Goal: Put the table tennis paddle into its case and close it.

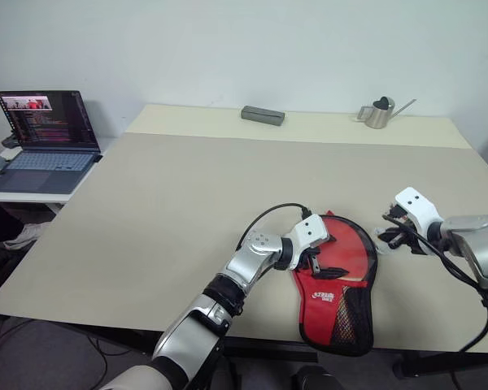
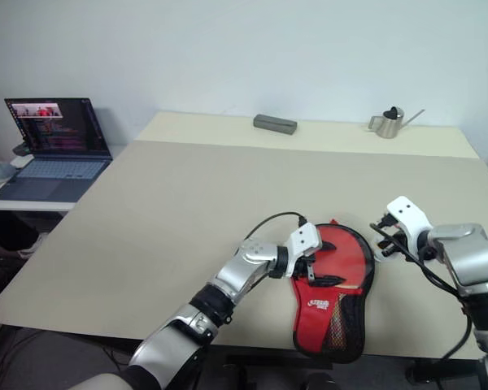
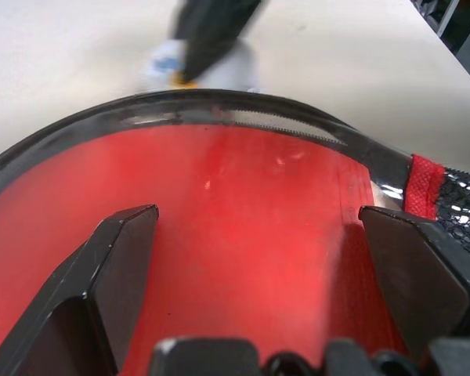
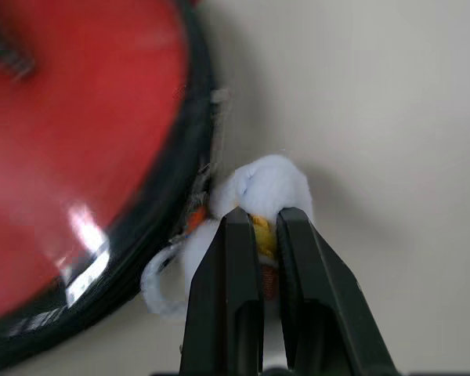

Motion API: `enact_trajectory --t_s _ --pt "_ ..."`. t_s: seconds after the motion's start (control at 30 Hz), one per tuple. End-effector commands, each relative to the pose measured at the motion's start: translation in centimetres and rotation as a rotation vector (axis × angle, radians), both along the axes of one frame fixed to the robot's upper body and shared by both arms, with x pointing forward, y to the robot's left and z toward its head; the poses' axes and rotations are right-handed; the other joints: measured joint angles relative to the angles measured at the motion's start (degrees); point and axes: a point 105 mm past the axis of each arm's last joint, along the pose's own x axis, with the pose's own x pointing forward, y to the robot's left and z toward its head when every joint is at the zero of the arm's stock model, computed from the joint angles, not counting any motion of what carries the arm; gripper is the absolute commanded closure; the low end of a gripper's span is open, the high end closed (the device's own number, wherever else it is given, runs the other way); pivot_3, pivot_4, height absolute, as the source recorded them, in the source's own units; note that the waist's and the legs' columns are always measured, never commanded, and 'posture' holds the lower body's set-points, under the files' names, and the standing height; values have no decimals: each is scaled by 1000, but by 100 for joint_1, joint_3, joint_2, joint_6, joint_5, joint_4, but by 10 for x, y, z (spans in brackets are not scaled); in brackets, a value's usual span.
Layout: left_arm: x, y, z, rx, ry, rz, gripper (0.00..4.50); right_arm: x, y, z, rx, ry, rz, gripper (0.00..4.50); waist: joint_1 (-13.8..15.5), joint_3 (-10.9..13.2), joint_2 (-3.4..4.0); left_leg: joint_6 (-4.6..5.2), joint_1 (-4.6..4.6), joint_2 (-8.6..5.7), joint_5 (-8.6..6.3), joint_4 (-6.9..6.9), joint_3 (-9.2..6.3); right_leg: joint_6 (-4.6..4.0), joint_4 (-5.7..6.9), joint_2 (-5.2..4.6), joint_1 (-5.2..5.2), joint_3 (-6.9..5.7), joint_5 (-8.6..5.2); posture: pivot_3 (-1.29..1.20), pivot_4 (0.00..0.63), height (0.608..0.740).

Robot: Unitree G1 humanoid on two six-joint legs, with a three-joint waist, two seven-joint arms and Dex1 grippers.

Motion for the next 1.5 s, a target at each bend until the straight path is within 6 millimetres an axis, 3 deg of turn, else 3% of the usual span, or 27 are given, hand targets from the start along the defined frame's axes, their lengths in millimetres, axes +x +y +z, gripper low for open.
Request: enact_trajectory --t_s 0.03,0.27,0.5,0.93,1.13,1.5 --pt "-8 13 -45 130 108 32 0 -21 0 -2 25 67 29 4492 13 -2 -4 0 2 1 0 0 0 0 -3 0 -6 0 0 0 150 740" --pt "-9 10 -45 133 104 24 0 -54 -14 -12 -4 159 49 4492 60 -18 -29 10 -2 -7 -7 -3 -7 -1 -28 -12 7 -9 -8 0 150 740" --pt "-9 8 -45 134 102 20 0 -66 -24 -15 -17 176 24 4492 58 -30 -43 13 -2 -8 -9 -3 -10 0 -31 -14 10 -11 -9 0 150 740" --pt "-14 -1 -46 143 97 -10 0 -108 -8 -18 -12 301 226 4492 84 -36 -44 61 -4 -70 -37 -6 -30 45 -93 -84 53 -33 -19 0 150 740" --pt "-17 -3 -48 172 68 -45 0 -117 -8 -19 -12 318 253 4492 104 -37 -47 72 -6 -77 -43 -6 -31 57 -108 -104 62 -42 -23 0 150 740" --pt "-21 -7 -51 195 54 -77 0 -157 -7 -17 -5 429 368 4492 190 -37 -47 72 -13 -97 -45 -8 -85 57 -117 -139 100 -123 -53 0 150 740"
